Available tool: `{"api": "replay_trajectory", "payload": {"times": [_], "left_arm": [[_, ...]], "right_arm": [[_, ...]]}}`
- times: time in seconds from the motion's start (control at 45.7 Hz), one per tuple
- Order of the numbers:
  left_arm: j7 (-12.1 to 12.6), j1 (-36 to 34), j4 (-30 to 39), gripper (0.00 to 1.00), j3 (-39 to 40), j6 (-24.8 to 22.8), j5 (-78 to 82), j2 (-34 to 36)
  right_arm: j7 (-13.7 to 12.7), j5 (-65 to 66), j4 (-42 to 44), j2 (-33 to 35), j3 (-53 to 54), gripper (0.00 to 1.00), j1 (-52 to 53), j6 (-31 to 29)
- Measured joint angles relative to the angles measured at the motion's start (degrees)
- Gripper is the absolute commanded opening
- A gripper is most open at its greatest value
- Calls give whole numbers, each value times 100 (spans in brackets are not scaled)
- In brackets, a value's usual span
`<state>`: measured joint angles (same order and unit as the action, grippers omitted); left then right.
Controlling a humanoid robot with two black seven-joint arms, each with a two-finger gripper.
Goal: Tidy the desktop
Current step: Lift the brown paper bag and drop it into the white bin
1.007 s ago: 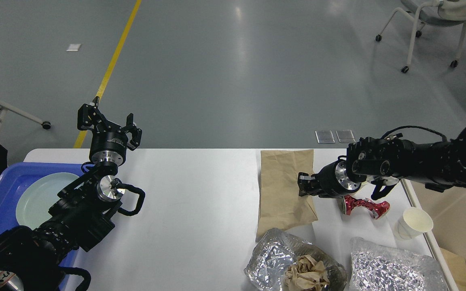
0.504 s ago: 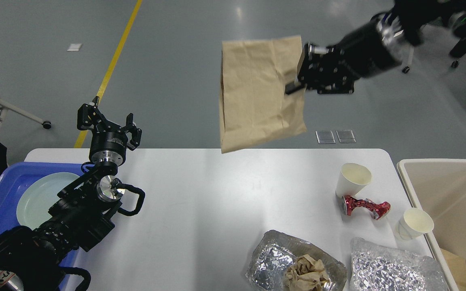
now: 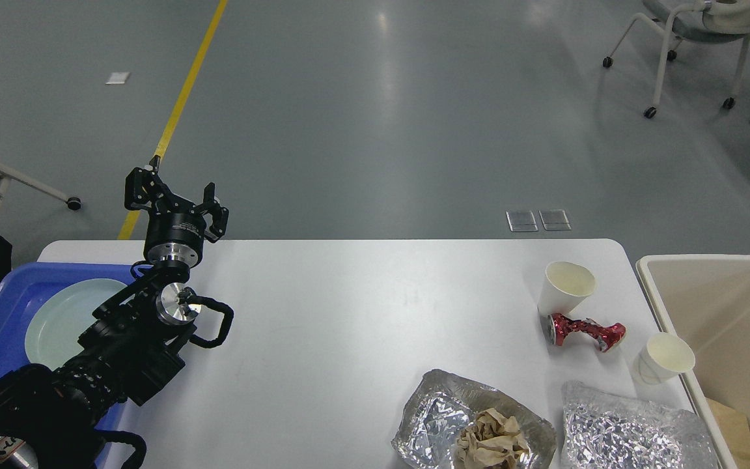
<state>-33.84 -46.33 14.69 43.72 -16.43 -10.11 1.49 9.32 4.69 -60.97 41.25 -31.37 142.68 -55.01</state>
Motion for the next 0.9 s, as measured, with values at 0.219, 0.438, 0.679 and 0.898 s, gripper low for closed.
{"api": "replay_trajectory", "payload": {"times": [0.219,0.438,0.679,0.898], "left_arm": [[0,0,0,100,1,0,0,0],[0,0,-1,100,1,0,-4,0],[0,0,-1,100,1,0,-4,0],[0,0,-1,100,2,0,-5,0]], "right_arm": [[-11,1932,78,20,-337,0,-1182,0],[-11,4083,610,-72,-398,0,-2894,0],[-14,5596,1617,-345,-853,0,-4315,556],[-17,5642,2661,-681,-2357,0,-5205,1837]]}}
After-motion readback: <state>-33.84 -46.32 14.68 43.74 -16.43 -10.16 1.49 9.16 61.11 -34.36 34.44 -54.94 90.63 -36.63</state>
